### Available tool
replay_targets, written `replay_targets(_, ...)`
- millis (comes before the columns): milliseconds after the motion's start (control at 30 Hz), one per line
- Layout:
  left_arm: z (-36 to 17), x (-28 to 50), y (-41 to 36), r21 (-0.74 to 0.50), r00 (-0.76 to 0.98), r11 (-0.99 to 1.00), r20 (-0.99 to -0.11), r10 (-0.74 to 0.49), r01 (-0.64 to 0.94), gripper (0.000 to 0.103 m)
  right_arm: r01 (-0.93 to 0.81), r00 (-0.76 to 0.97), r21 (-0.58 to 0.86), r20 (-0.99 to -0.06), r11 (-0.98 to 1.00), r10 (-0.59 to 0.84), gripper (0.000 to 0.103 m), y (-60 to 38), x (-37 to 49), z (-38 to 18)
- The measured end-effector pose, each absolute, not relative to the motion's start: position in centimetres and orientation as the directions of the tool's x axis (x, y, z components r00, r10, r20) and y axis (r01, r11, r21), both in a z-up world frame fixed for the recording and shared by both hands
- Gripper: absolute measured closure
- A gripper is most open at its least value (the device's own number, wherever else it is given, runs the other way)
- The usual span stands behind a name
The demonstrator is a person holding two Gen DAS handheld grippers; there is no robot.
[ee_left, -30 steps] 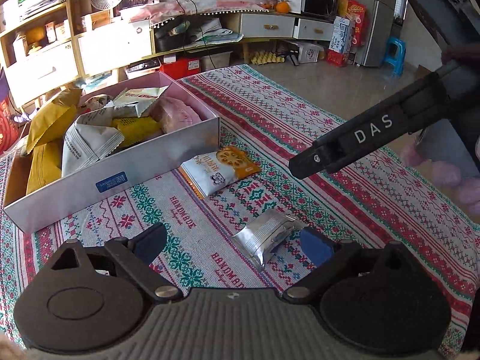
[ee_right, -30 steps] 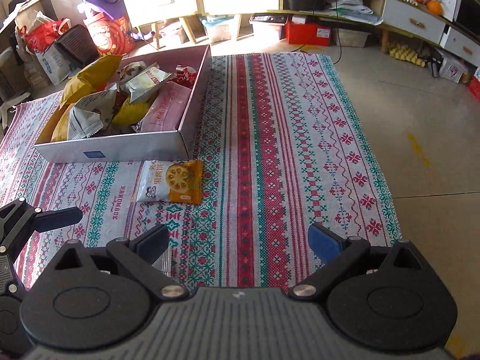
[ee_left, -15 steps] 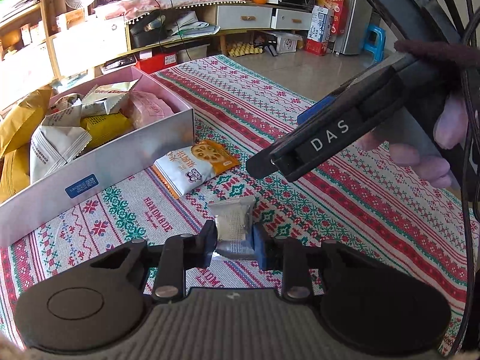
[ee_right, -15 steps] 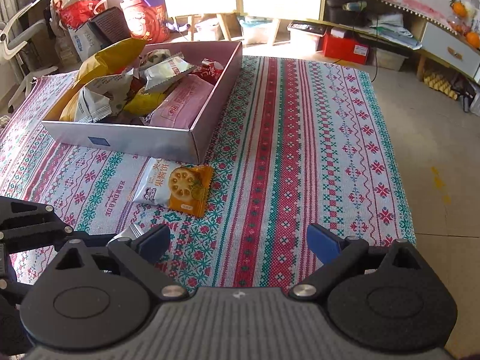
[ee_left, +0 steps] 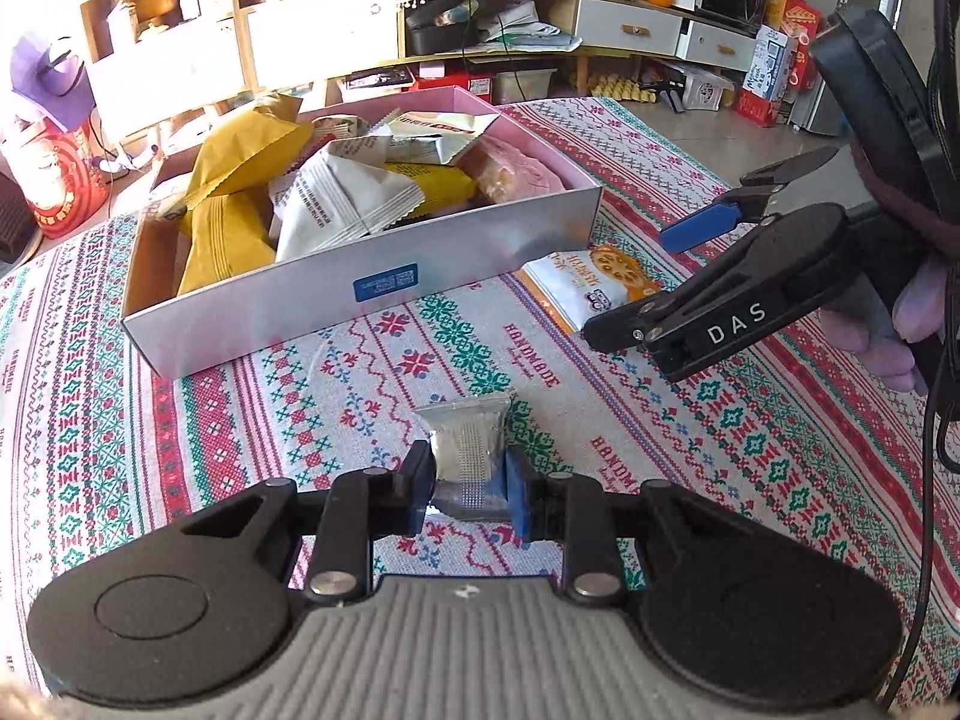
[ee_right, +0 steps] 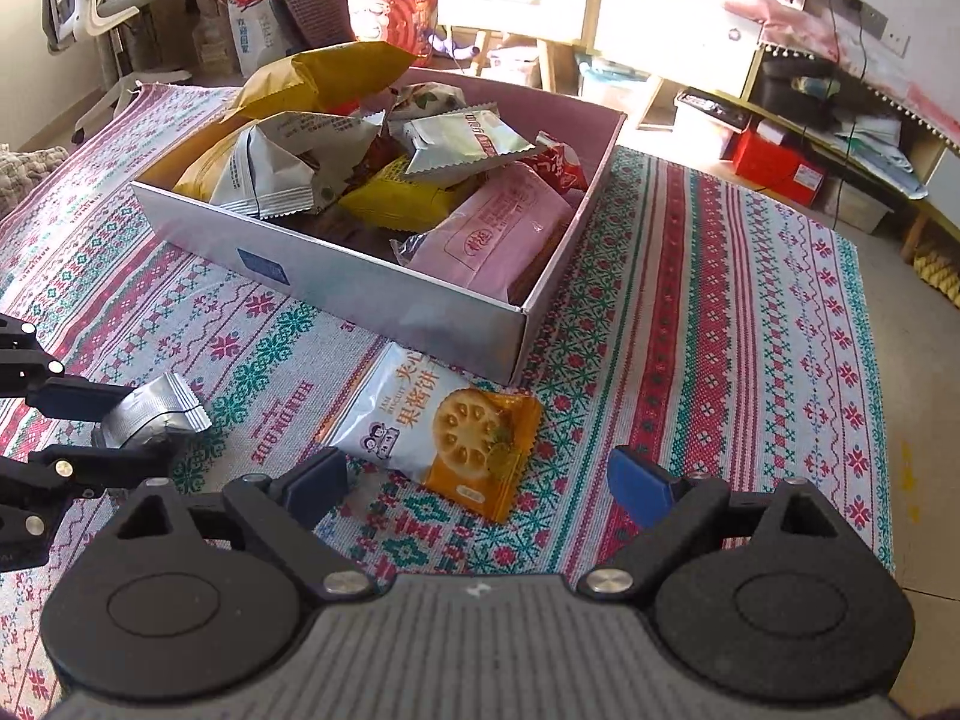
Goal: Organize snacks
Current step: 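Move both tools back toward the silver packet and orange biscuit bag, then grasp the silver packet with the left tool while the right tool grasps the orange biscuit bag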
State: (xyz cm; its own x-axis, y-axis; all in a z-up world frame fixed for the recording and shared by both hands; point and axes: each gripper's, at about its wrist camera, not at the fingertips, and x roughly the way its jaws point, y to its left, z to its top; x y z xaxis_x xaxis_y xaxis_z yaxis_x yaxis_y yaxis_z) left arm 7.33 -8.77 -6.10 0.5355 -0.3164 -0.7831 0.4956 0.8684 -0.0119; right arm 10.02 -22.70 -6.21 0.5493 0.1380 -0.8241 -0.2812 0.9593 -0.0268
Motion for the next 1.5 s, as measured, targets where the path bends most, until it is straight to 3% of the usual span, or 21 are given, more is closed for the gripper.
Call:
replay_targets(300, -5.8, 7.3, -5.0, -0.045, 0.533, 0.908, -0.797, -0.283, 0.416, 0.072, -0.323, 0.551, 0.018, -0.810, 0.946, 0.204, 0.023, -21.0, 9.9, -6.2)
replay_targets(733, -6.4, 7.8, -0.8, -0.089, 0.540, 0.946, -0.803, -0.253, 0.311, 0.071, -0.306, 0.543, 0.016, -0.818, 0.952, 0.189, 0.037, -18.8, 9.2, -5.8)
replay_targets(1100, -6.5, 7.2, 0.0, -0.106, 0.554, 0.945, -0.788, -0.271, 0.311, 0.070, -0.440, 0.465, 0.062, -0.838, 0.896, 0.286, 0.036, -15.2, 6.7, -5.2)
replay_targets(1367, -6.5, 7.3, 0.0, -0.119, 0.555, 0.939, -0.780, -0.289, 0.322, 0.061, -0.449, 0.489, -0.014, -0.840, 0.893, 0.233, 0.021, -14.9, 7.3, -5.4)
replay_targets(1500, -6.5, 7.3, 0.1, -0.132, 0.563, 0.942, -0.773, -0.293, 0.308, 0.060, -0.398, 0.477, 0.033, -0.846, 0.917, 0.238, 0.027, -15.0, 8.1, -5.5)
